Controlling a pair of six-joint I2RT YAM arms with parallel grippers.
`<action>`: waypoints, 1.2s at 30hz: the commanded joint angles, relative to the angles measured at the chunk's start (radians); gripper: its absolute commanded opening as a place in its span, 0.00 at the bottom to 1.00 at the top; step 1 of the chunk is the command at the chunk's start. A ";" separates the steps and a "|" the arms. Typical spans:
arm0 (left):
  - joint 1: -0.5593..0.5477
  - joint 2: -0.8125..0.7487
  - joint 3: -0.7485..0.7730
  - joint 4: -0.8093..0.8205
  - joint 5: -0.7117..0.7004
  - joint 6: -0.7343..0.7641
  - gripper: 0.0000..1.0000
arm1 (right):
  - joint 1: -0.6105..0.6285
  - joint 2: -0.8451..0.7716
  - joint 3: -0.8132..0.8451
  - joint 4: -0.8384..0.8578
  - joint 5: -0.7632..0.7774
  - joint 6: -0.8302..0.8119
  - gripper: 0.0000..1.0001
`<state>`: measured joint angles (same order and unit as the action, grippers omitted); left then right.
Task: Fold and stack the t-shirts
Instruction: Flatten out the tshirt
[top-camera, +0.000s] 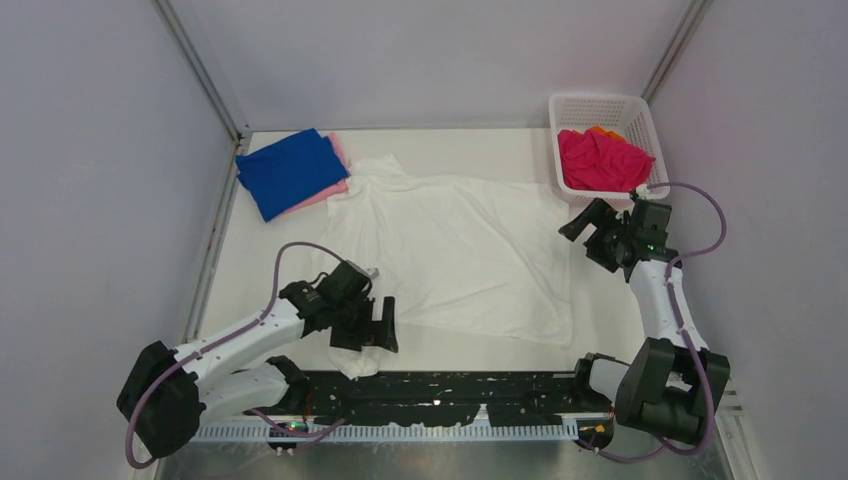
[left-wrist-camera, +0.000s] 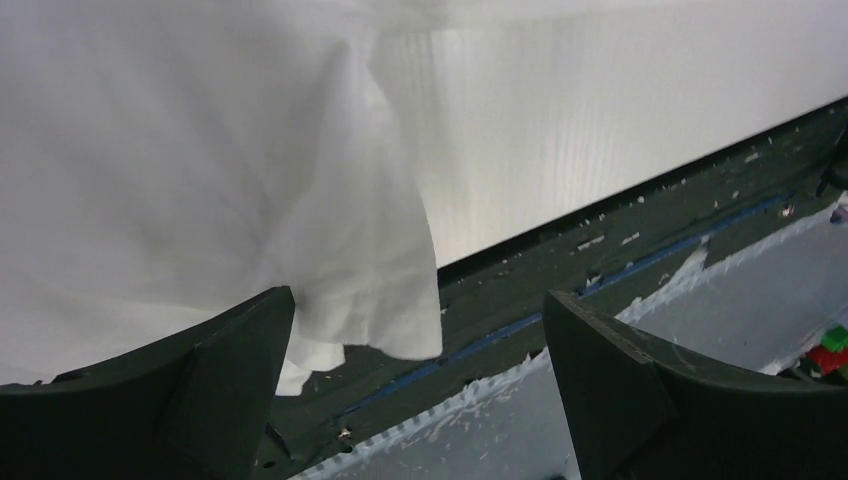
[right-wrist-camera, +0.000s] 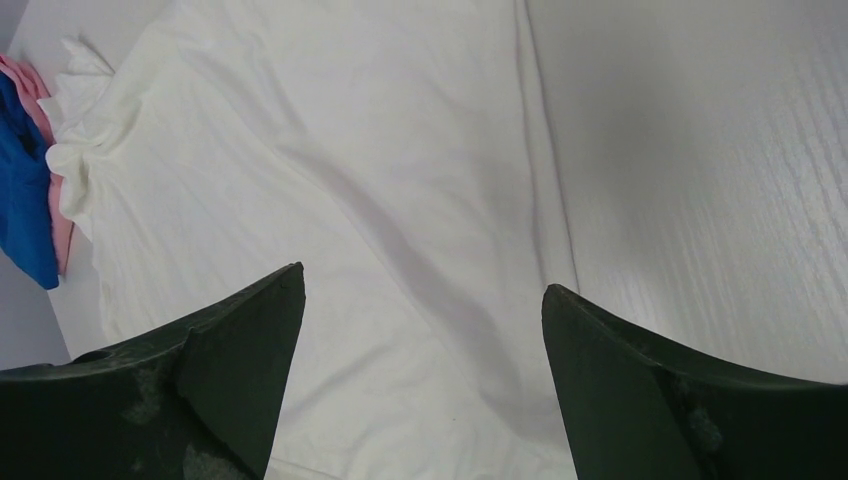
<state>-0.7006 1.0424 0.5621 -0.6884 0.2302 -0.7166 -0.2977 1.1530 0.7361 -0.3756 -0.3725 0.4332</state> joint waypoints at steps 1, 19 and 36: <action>-0.102 -0.007 0.038 0.043 0.095 -0.040 1.00 | -0.004 -0.052 -0.002 0.010 0.025 -0.021 0.95; -0.295 0.087 0.239 -0.093 -0.139 -0.010 1.00 | -0.002 -0.124 -0.029 0.005 0.025 -0.043 0.95; -0.245 0.159 0.103 0.002 -0.195 -0.066 1.00 | -0.001 -0.166 -0.033 -0.013 0.068 -0.053 0.95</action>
<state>-0.9421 1.1507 0.6479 -0.7956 -0.0586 -0.7853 -0.2977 1.0073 0.7025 -0.3939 -0.3225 0.3946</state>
